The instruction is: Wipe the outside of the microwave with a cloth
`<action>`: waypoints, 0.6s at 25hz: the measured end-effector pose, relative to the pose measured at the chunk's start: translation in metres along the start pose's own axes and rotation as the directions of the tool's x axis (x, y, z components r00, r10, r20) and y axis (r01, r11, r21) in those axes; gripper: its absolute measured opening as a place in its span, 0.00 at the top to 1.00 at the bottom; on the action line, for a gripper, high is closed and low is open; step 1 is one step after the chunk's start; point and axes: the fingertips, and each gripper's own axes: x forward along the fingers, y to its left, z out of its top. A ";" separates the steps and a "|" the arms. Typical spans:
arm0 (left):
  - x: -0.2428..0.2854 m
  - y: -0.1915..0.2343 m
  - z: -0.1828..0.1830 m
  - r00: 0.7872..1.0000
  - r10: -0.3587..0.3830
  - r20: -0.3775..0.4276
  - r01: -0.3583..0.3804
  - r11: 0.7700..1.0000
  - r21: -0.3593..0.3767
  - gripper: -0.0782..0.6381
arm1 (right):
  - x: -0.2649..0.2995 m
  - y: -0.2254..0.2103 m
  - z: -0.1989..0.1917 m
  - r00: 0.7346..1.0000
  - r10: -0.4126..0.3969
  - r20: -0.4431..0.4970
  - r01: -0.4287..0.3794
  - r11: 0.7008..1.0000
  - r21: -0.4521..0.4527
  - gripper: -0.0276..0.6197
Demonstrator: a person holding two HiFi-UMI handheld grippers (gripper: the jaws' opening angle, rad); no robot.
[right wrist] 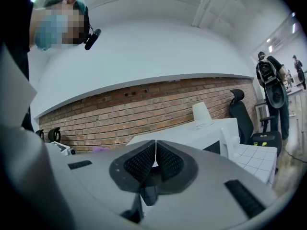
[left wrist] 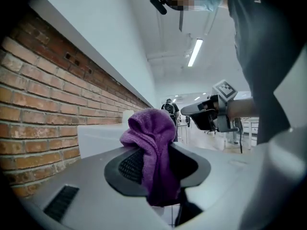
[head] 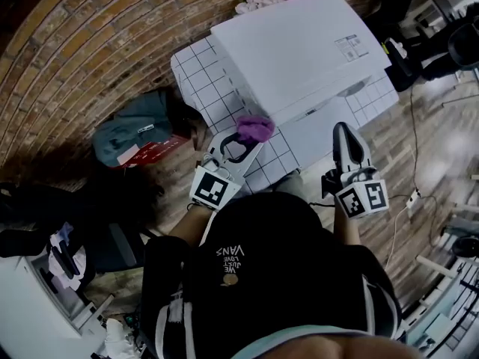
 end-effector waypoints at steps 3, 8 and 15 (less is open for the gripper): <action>0.005 0.012 -0.005 0.998 0.045 0.038 -0.043 0.998 -0.053 0.69 | -0.007 -0.003 0.001 1.000 -0.030 -0.005 0.030 1.000 -0.008 0.95; 0.009 0.052 -0.022 0.995 0.099 0.016 -0.097 0.993 -0.068 0.69 | -0.014 -0.011 0.008 0.997 -0.077 -0.005 0.077 0.997 -0.024 0.95; 0.018 0.142 -0.023 0.975 0.220 0.023 -0.220 0.975 -0.014 0.69 | -0.014 -0.017 0.008 0.994 -0.105 -0.024 0.104 0.994 -0.036 0.95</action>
